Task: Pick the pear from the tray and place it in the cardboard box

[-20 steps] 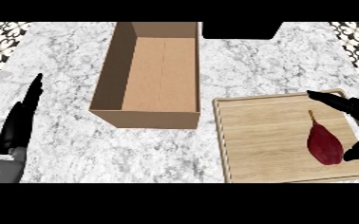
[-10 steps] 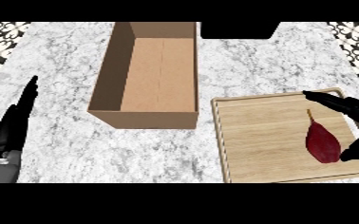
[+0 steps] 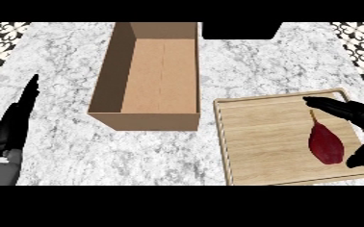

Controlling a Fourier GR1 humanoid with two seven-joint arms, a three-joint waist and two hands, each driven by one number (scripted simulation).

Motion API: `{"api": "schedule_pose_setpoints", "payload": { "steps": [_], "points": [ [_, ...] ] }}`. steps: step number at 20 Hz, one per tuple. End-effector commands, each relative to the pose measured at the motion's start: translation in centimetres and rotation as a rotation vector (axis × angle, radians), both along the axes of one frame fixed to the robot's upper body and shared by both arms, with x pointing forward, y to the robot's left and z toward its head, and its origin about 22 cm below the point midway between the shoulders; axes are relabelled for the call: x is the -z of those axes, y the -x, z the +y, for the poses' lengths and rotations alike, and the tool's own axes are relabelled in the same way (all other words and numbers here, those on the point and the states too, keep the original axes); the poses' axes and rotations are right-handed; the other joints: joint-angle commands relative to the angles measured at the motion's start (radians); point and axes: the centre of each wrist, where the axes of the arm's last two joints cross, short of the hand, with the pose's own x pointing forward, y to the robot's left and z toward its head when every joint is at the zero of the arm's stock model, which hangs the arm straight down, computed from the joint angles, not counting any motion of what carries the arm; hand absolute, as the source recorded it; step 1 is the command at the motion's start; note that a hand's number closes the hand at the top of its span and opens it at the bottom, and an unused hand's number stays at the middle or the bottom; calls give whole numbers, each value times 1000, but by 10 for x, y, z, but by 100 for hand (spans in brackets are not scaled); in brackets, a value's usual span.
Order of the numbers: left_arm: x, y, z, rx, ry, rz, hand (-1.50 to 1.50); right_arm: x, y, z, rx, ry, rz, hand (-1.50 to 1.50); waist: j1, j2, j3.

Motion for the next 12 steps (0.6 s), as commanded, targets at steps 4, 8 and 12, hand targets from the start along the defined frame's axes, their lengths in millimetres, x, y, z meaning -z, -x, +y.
{"api": "schedule_pose_setpoints", "payload": {
  "steps": [4, 8, 12],
  "points": [
    [-8, -1, -21, 1, -12, -29, 0, 15, 0, 6, -48, 5, 111, -150, 7, 1, 1],
    [1, 7, 16, -14, -1, -5, 0, 33, 8, 15, 4, -11, 97, 150, 2, 1, 0],
    [3, 2, 3, -12, 5, -19, 0, 33, -5, 40, 64, -71, -109, 150, -3, 0, 0]
  ]
}}
